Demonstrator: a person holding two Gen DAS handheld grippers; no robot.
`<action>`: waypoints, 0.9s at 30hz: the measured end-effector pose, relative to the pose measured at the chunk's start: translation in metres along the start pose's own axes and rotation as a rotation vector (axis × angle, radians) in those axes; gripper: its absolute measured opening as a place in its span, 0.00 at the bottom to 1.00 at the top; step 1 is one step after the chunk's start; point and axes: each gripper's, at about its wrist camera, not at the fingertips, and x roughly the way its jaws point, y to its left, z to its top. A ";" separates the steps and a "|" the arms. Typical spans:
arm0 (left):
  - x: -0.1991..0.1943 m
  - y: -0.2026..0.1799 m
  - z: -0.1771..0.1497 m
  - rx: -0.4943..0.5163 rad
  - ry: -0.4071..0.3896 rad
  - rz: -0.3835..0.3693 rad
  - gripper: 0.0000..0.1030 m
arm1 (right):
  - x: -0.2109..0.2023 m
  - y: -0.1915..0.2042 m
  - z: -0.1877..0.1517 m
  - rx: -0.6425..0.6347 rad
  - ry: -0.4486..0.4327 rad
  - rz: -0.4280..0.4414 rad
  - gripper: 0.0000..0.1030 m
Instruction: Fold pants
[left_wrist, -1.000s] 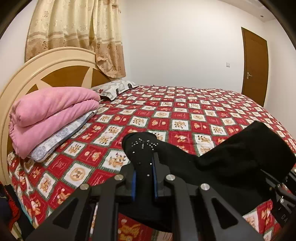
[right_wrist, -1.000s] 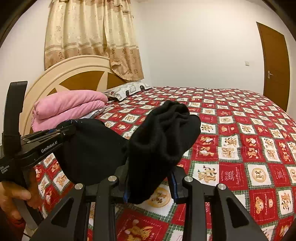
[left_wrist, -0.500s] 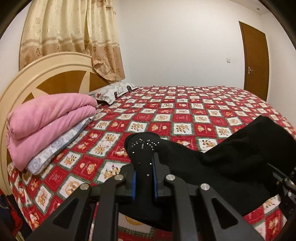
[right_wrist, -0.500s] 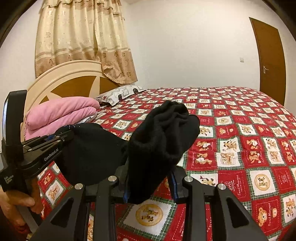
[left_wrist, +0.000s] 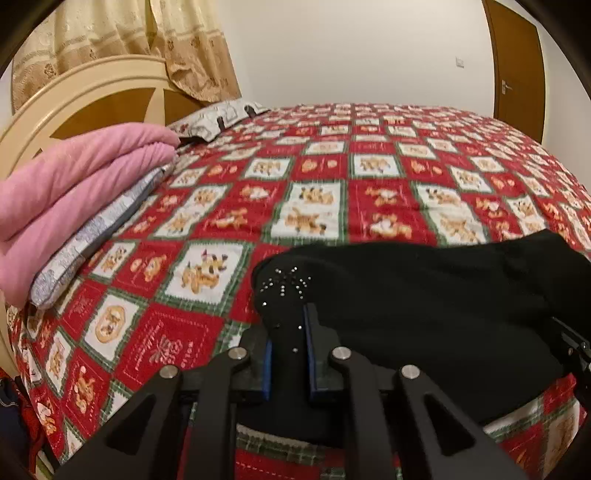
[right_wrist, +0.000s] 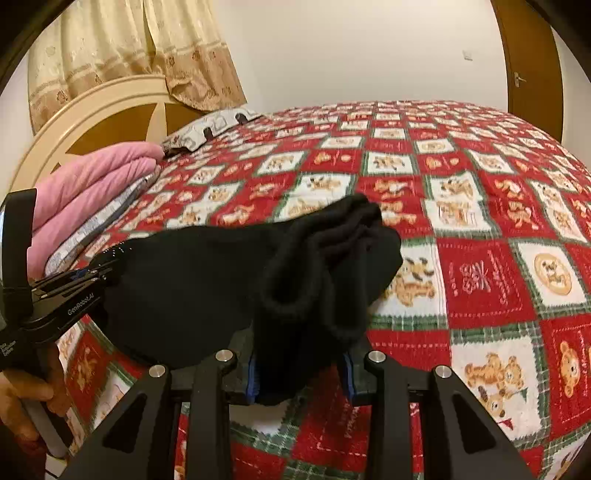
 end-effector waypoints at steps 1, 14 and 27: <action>0.002 -0.001 -0.003 0.010 0.009 0.004 0.19 | 0.002 -0.001 -0.001 -0.003 0.011 -0.001 0.35; 0.013 0.028 -0.032 -0.088 0.069 0.037 0.85 | -0.019 -0.052 -0.018 0.242 0.037 0.125 0.67; 0.017 0.040 -0.043 -0.281 0.133 -0.121 0.78 | -0.026 -0.006 0.045 0.016 -0.060 0.052 0.19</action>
